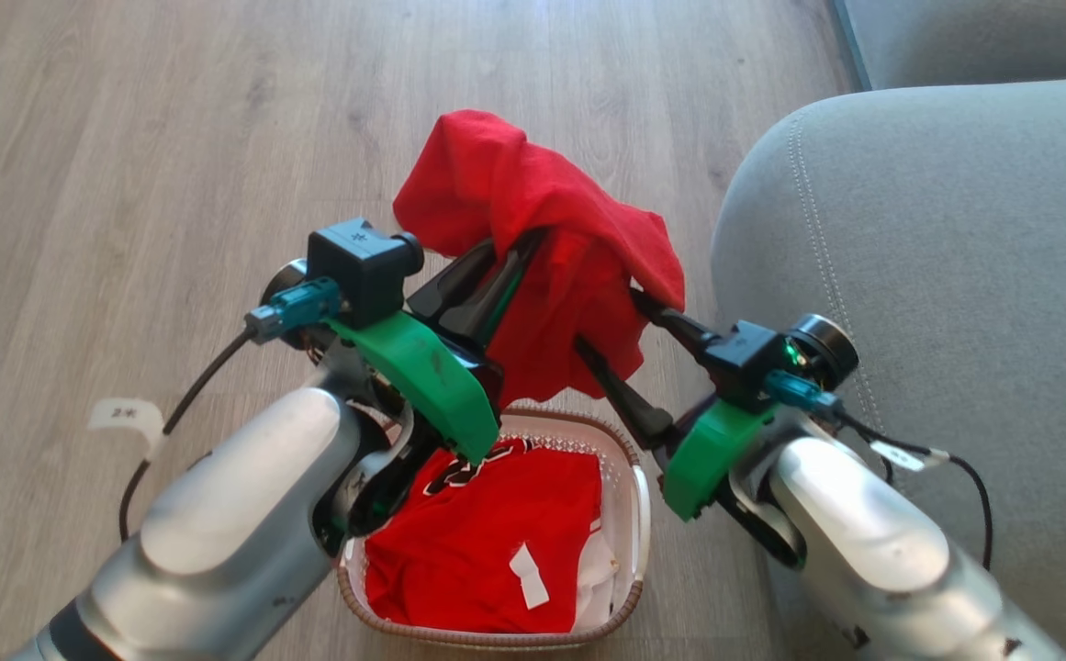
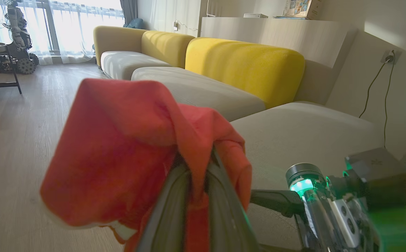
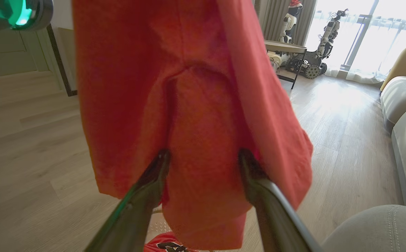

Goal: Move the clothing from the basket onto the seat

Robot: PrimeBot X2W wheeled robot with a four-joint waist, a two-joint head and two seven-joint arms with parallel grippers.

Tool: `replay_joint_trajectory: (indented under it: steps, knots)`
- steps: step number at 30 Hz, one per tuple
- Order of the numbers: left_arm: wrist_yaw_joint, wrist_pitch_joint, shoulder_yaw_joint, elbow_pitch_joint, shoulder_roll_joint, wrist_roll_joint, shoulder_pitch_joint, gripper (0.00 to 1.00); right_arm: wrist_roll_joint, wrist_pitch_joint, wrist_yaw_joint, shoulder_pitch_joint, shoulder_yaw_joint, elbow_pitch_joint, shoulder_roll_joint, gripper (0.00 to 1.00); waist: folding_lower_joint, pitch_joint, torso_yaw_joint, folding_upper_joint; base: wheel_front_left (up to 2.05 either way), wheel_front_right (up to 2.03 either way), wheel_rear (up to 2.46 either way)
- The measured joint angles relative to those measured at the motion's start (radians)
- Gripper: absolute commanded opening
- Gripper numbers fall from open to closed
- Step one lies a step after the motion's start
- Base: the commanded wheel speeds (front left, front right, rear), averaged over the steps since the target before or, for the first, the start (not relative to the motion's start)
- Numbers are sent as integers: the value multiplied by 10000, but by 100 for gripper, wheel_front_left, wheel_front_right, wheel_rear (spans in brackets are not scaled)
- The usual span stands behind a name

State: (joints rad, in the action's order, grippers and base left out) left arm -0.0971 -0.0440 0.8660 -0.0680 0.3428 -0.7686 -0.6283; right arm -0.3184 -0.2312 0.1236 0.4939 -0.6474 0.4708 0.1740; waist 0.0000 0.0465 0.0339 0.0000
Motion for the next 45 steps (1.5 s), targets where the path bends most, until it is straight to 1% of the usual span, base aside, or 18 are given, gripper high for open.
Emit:
replay_joint_trajectory:
  steps: [7, 9, 11, 12, 19, 26, 31, 35, 36, 37, 38, 45]
  knots:
    - [23, 23, 261, 15, -92, 0, 1, 0, -207, -171, 0, 824, -690, 817, -134, 100, 0, -5, 166, 0, 0, 0, 0]
    - [81, 29, 288, 13, -127, 0, 1, 0, -267, -176, 0, 1004, -734, 988, -184, 100, 0, -12, 205, 0, 0, 0, 0]
    - [90, 31, 309, 13, -165, 2, 1, 0, -341, -188, 0, 1170, -761, 1135, -198, 36, 0, -7, 245, 0, 0, 0, 0]
    - [90, 31, 322, 13, -174, 2, 1, 0, -368, -188, 0, 1220, -761, 1135, -199, 0, 0, 2, 262, 0, 0, 0, 0]
    - [90, 31, 366, -4, -226, 0, 1, 0, -435, -188, 0, 1331, -729, 991, -265, 0, 0, 26, 370, 0, 0, 0, 0]
    - [88, 31, 366, -27, -203, 0, 1, 0, -437, -188, 0, 1309, -698, 798, -263, 0, 0, 6, 311, 0, 0, 0, 0]
    - [86, 27, 360, -63, -173, 0, 3, 0, -512, -190, 0, 1174, -228, 447, -263, 0, 0, -55, 217, 0, 0, 0, 0]
    - [-2, -13, 351, -102, -86, 0, 32, 0, -616, -199, 0, 712, 213, 274, -265, 0, 0, -97, 74, 0, 0, 0, 0]
    - [-15, -15, 351, -105, -67, 0, 51, 13, -614, -199, 0, 589, 339, 228, -267, 0, 0, -110, 34, 0, 0, 0, 0]
    - [-33, -15, 351, -104, -58, 0, 73, 63, -612, -199, 0, 489, 464, 171, -267, 0, 0, -120, -4, 0, 0, 0, 0]
    - [-82, -17, 349, -100, -54, 0, 104, 100, -604, -199, 0, 420, 591, 115, -270, 0, 0, -124, -44, 0, 0, 0, 0]
    - [-265, -17, 334, -19, 52, -2, 316, 100, -153, -199, 0, 105, 1699, -483, -391, 0, 1, -169, -432, 0, 0, 0, 0]
